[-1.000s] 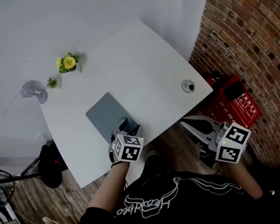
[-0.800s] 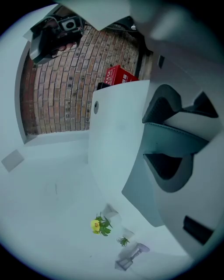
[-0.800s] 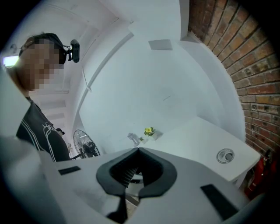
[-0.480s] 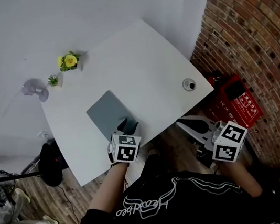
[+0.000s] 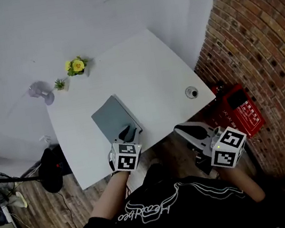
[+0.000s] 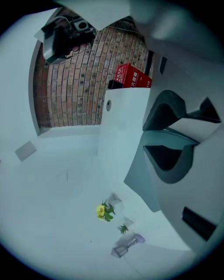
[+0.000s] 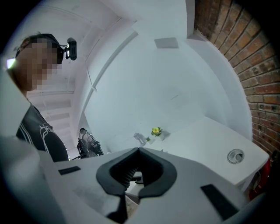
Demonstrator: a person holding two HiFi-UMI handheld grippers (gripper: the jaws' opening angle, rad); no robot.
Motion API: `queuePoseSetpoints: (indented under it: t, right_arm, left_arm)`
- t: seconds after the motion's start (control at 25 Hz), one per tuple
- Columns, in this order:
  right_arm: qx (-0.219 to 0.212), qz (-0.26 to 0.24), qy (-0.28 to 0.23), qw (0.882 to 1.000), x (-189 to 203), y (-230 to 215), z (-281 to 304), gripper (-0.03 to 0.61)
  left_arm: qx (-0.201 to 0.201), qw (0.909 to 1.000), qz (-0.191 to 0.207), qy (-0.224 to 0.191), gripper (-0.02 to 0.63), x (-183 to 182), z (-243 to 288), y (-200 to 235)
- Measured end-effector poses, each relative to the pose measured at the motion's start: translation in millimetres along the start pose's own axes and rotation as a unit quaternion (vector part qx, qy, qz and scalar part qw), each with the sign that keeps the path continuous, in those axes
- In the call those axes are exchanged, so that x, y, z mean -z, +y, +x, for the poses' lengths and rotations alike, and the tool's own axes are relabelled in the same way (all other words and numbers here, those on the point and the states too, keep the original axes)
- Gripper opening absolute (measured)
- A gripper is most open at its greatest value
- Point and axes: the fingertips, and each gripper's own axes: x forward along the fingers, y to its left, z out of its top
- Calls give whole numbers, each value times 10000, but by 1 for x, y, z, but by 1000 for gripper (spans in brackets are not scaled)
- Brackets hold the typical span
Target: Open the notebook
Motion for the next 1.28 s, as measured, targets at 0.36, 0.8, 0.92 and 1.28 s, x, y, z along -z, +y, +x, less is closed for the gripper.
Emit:
queuePoseSetpoints:
  t: [0.36, 0.8, 0.92, 1.28]
  right_arm:
    - [-226, -64, -89, 9997, -6, 17, 6, 2]
    - [-538, -136, -94, 9984, -7, 38, 11, 2]
    - [-601, -103, -57, 9981, -4, 42, 16, 2]
    - [-914, -122, 190, 9956, 7, 60, 34, 2]
  left_arm:
    - [134, 9990, -422, -92, 48, -5, -25, 1]
    - [-182, 9972, -592, -419, 44, -15, -69, 17]
    - [-298, 9964, -624, -485, 44, -15, -82, 24]
    - [-706, 9903, -990, -675, 44, -1, -121, 45]
